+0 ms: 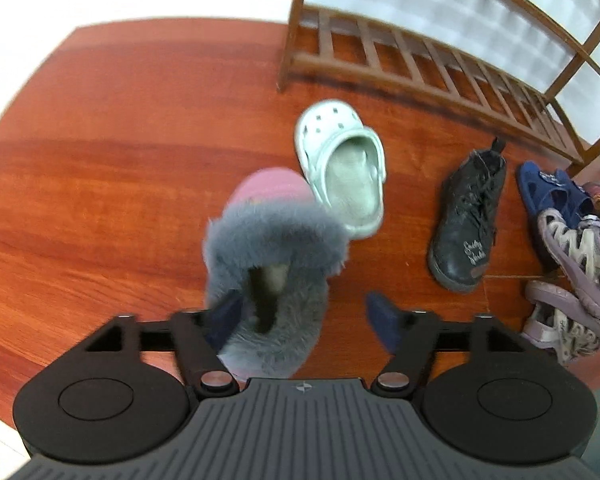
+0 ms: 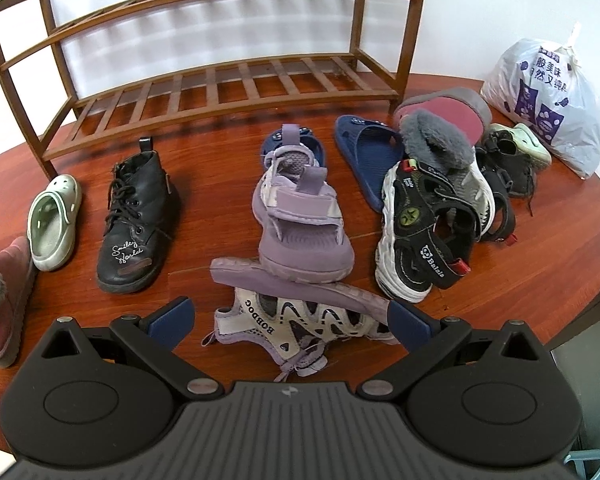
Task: Organize scattered shoes
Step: 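Lift the pink boot with the left tool and carry it off the table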
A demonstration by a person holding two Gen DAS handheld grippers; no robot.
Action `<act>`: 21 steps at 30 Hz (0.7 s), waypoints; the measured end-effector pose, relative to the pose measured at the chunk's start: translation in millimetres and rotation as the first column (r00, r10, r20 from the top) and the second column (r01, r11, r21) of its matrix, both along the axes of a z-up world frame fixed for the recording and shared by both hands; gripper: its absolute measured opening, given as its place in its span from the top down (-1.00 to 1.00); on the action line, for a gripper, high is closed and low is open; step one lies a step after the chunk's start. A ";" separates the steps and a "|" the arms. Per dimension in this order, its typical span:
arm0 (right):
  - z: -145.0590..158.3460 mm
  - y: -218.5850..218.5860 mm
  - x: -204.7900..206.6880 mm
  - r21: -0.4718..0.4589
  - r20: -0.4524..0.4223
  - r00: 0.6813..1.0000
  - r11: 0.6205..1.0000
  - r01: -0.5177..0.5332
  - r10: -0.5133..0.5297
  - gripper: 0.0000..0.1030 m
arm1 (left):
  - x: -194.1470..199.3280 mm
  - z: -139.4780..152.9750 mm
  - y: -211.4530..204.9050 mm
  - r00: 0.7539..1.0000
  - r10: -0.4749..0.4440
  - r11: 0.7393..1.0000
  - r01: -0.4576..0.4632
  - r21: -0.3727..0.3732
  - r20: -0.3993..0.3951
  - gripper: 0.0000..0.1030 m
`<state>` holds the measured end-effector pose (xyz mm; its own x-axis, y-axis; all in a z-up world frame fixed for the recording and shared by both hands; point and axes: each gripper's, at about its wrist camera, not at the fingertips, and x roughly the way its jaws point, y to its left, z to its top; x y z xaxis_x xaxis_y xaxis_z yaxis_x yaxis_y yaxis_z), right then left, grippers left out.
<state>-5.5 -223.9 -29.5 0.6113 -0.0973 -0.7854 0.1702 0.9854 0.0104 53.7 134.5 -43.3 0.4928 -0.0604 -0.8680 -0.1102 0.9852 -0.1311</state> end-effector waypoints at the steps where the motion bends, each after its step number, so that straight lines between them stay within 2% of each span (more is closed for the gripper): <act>1: 0.0 -0.3 0.0 0.000 0.000 1.000 1.000 0.002 -0.002 -0.99 | 1.2 1.2 -0.1 1.000 -0.002 1.000 0.002 0.008 0.003 -0.69; 8: 0.2 -2.1 -0.1 -0.002 -0.003 1.000 1.000 0.017 -0.017 -0.99 | 20.8 -9.4 4.4 1.000 0.019 0.999 -0.018 0.049 -0.024 -0.76; 15: 0.3 -4.0 -0.3 -0.003 -0.006 0.999 0.999 0.033 -0.033 -0.99 | 35.9 -22.6 6.7 0.998 0.015 1.000 -0.016 -0.002 -0.054 -0.78; 21: -1.8 -8.9 -2.6 -0.007 -0.010 0.999 0.999 0.049 -0.049 -0.99 | 48.8 -43.1 1.6 0.996 -0.006 1.000 0.008 0.025 -0.089 -0.81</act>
